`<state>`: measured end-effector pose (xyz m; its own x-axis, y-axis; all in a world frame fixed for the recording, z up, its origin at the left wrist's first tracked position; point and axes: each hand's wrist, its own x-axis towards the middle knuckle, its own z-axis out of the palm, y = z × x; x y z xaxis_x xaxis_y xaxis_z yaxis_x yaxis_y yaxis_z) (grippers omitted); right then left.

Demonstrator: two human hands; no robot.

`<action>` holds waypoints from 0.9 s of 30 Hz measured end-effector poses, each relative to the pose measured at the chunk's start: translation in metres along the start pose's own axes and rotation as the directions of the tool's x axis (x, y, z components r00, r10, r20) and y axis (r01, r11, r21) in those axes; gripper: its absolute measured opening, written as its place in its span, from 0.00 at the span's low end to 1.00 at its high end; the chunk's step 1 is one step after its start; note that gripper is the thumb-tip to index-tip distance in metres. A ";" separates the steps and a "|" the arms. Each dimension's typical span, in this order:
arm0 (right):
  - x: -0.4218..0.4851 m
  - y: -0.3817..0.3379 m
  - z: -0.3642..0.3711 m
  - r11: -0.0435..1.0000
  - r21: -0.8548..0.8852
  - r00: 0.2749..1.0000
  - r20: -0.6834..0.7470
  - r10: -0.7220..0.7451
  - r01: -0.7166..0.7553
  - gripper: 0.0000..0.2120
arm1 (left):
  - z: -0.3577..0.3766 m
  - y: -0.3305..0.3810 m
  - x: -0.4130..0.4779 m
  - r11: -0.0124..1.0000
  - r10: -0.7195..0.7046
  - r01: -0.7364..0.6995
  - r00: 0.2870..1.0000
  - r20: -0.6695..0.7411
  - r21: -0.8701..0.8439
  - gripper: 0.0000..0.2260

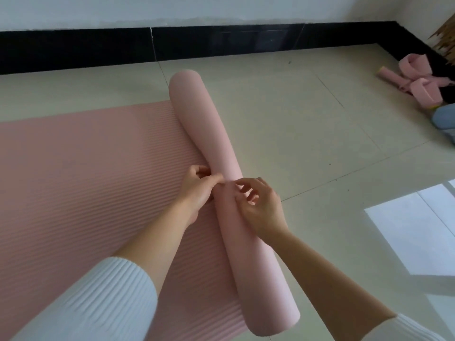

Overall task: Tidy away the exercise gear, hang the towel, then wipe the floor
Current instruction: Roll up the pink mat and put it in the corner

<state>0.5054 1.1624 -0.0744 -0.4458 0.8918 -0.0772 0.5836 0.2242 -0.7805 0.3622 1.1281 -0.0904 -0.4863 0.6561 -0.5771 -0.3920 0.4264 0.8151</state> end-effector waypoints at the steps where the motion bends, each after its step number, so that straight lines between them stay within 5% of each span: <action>1: 0.001 0.002 0.000 0.999 0.008 0.999 0.003 0.046 -0.046 0.12 | -0.002 -0.003 0.002 1.000 -0.006 0.006 1.000 -0.010 -0.001 0.18; 6: 0.004 0.009 0.004 0.936 0.003 0.928 0.132 0.348 -0.352 0.35 | -0.016 -0.016 0.006 0.996 -0.055 0.053 0.998 -0.015 -0.075 0.17; 11: -0.001 0.005 0.015 0.947 0.003 0.936 0.147 0.318 -0.322 0.31 | -0.026 -0.019 -0.001 0.998 -0.056 0.054 0.997 -0.059 -0.021 0.19; 14: -0.006 -0.005 0.017 0.963 0.012 0.953 0.146 0.266 -0.270 0.30 | -0.033 -0.020 -0.008 0.992 -0.118 0.115 0.991 -0.056 -0.048 0.09; 20: -0.010 -0.026 0.027 0.970 0.022 0.963 0.124 0.237 -0.242 0.08 | -0.063 -0.019 -0.018 0.994 -0.058 0.075 0.974 -0.217 0.073 0.10; 23: -0.016 -0.044 0.036 0.987 -0.050 0.971 0.181 0.156 -0.150 0.14 | -0.085 -0.010 -0.032 0.986 -0.049 0.075 0.984 -0.174 0.147 0.03; 27: -0.022 -0.075 0.049 0.981 -0.042 0.946 0.261 0.192 -0.188 0.17 | -0.110 -0.009 -0.053 0.983 -0.099 0.104 0.994 -0.041 0.152 0.07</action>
<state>0.4386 1.1065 -0.0449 -0.4868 0.7841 -0.3850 0.6848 0.0689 -0.7255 0.3061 1.0212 -0.0724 -0.4767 0.5849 -0.6562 -0.3167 0.5821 0.7489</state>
